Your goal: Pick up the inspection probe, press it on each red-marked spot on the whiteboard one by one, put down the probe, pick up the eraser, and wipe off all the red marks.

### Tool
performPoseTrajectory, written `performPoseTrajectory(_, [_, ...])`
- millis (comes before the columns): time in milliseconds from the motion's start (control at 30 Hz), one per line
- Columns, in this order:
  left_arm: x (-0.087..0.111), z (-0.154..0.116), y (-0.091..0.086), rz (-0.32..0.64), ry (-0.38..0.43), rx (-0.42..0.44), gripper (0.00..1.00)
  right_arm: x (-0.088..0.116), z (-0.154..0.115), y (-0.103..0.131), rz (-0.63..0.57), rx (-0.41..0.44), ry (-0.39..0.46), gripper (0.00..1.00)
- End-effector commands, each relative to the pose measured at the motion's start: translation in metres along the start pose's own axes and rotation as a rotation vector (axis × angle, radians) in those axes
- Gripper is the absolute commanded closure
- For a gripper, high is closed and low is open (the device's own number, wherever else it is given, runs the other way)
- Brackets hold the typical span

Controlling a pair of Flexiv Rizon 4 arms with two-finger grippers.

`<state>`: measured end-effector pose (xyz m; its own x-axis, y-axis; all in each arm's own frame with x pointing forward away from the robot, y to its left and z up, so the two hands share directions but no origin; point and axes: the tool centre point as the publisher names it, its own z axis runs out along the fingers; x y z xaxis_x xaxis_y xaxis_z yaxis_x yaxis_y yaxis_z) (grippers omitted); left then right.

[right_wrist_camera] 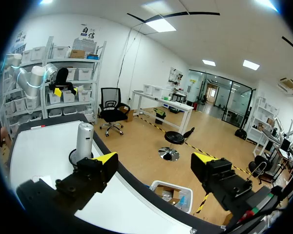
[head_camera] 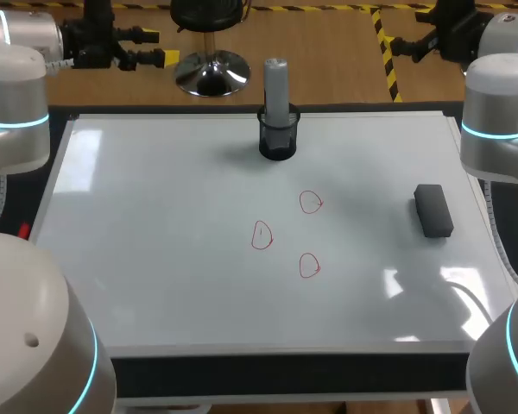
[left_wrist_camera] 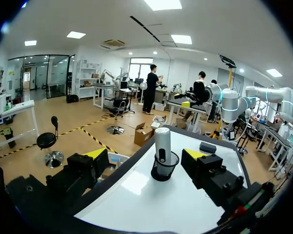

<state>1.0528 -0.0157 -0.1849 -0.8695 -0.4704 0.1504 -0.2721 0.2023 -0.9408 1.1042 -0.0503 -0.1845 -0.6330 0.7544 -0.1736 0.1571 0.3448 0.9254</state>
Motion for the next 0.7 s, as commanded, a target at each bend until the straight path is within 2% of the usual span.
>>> performPoseTrajectory(33, [0.001, 0.003, 0.003, -0.004, 0.061, 0.003, 0.00, 0.000, 0.000, 0.000, 0.000, 0.000, 0.000, 0.00])
performPoseTrajectory(267, [0.012, 0.012, 0.011, -0.005, 0.143, -0.001, 0.00, 0.000, 0.000, 0.000, 0.000, 0.000, 0.000, 0.00])
performPoseTrajectory(700, [0.025, 0.038, 0.028, 0.003, 0.242, -0.029, 0.00, 0.000, 0.000, 0.000, 0.000, 0.000, 0.000, 0.00])
